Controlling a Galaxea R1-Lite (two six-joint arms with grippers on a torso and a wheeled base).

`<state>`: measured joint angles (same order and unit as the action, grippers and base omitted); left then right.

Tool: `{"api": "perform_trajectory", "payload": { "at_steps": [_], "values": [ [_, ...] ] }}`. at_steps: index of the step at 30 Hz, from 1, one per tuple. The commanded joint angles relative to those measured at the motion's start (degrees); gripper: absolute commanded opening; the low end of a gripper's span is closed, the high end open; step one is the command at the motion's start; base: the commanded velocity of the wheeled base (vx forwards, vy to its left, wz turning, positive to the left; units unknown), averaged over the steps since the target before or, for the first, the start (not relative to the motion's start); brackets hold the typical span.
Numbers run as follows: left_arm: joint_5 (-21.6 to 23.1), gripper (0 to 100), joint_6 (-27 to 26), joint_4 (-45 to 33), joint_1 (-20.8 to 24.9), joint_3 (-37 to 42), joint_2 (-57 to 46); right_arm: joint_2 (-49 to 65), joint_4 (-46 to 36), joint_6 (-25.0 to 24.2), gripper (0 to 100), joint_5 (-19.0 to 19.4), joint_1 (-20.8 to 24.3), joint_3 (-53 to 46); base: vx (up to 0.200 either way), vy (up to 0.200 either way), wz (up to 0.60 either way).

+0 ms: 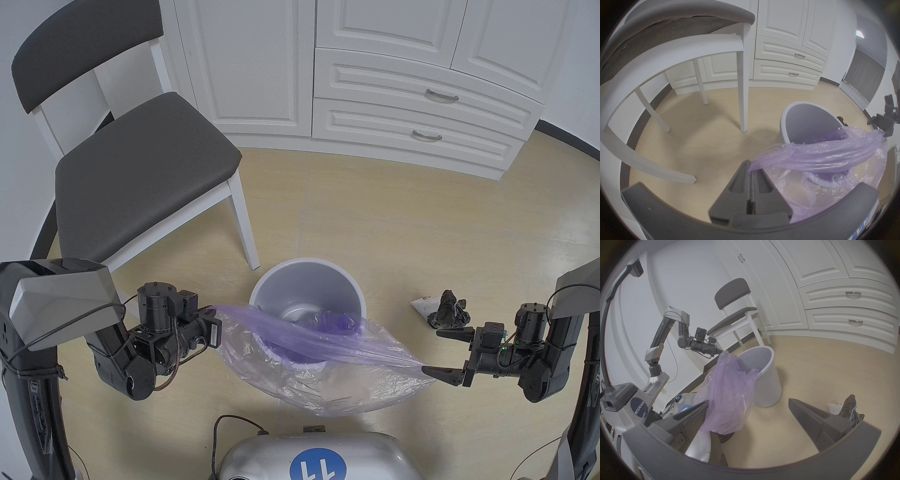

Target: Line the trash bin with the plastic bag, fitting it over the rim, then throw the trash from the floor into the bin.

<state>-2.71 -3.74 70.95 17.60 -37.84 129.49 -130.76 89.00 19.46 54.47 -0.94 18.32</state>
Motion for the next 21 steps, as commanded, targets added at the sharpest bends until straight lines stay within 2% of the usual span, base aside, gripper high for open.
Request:
{"api": "perform_trajectory", "payload": {
  "at_steps": [1, 4, 10, 13, 19, 21],
  "values": [
    [-0.02, 0, -0.04, 0.07, -0.20, -0.13, 0.41, -0.46, 1.00, 0.06, 100, 0.46, -0.47, 0.13, 0.000, 0.000, 0.00],
    [-0.02, 0, -0.04, 0.07, -0.20, -0.13, 0.41, -0.29, 1.00, 0.06, 100, 0.64, -0.64, 0.13, 0.000, 0.000, 0.00],
    [-0.02, 0, -0.04, -0.02, -0.20, -0.13, 0.15, 0.33, 1.00, -4.25, 100, 6.00, -4.16, 1.45, 0.000, 0.000, 0.00],
    [-0.02, 0, -0.04, -0.02, -0.20, -0.13, 0.15, 0.41, 1.00, -5.22, 100, 7.14, -6.09, 2.33, 0.000, 0.000, 0.00],
    [-0.02, 0, -0.04, 0.07, -0.20, -0.13, -0.03, 3.31, 1.00, -7.68, 100, 6.70, -5.48, 3.12, 0.000, 0.000, 0.00],
    [-0.02, 0, -0.04, 0.07, -0.20, 0.13, -0.29, 7.62, 1.00, -9.96, 100, 3.45, -2.84, 2.68, 0.000, 0.000, 0.00]
  ]
}}
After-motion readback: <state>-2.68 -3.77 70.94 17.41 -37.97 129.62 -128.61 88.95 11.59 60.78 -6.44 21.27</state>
